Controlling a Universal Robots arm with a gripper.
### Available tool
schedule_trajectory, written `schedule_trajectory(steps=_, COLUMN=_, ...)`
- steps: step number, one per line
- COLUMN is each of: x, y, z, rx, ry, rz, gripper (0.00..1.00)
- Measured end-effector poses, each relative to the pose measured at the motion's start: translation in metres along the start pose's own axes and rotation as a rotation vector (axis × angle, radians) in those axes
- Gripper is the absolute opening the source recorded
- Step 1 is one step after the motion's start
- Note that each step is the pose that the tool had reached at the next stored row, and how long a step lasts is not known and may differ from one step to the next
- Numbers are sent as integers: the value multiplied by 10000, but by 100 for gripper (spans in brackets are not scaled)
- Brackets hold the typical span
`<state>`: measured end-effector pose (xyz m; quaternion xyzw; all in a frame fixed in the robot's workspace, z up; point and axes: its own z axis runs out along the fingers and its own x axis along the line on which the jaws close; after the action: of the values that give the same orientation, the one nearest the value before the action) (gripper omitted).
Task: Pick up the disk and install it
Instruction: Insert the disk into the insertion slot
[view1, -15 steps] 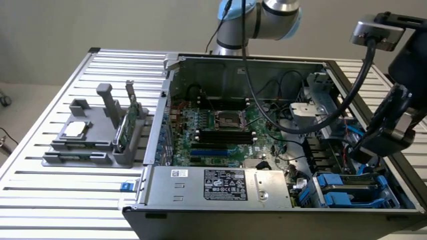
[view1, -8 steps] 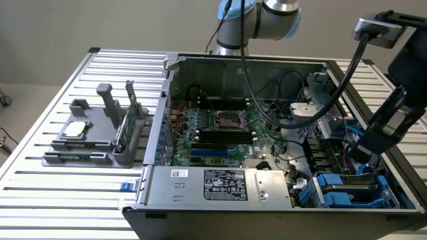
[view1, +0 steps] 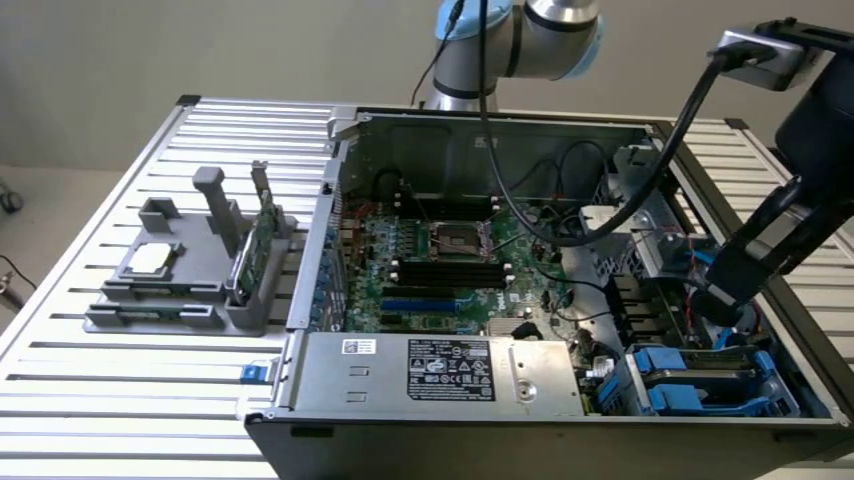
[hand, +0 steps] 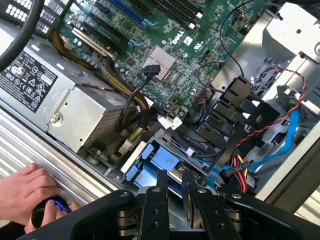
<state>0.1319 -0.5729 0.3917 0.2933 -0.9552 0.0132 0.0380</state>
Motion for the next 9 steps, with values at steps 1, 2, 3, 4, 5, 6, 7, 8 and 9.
schedule_trajectory(steps=1, x=0, y=0, z=0, rx=-15, ry=0, rz=184, gripper=26)
schedule_trajectory(steps=2, x=0, y=0, z=0, rx=-30, ry=1, rz=370, gripper=26)
schedule_trajectory(steps=3, x=0, y=0, z=0, rx=-44, ry=2, rz=548, gripper=26)
schedule_trajectory(steps=4, x=0, y=0, z=0, rx=-58, ry=2, rz=728, gripper=26)
schedule_trajectory(steps=5, x=0, y=0, z=0, rx=-72, ry=3, rz=907, gripper=26)
schedule_trajectory(steps=6, x=0, y=0, z=0, rx=-87, ry=3, rz=1086, gripper=26)
schedule_trajectory(steps=7, x=0, y=0, z=0, rx=-103, ry=4, rz=1283, gripper=26)
schedule_trajectory(steps=8, x=0, y=0, z=0, rx=-117, ry=4, rz=1461, gripper=26)
schedule_trajectory(steps=9, x=0, y=0, z=0, rx=-132, ry=5, rz=1641, gripper=26)
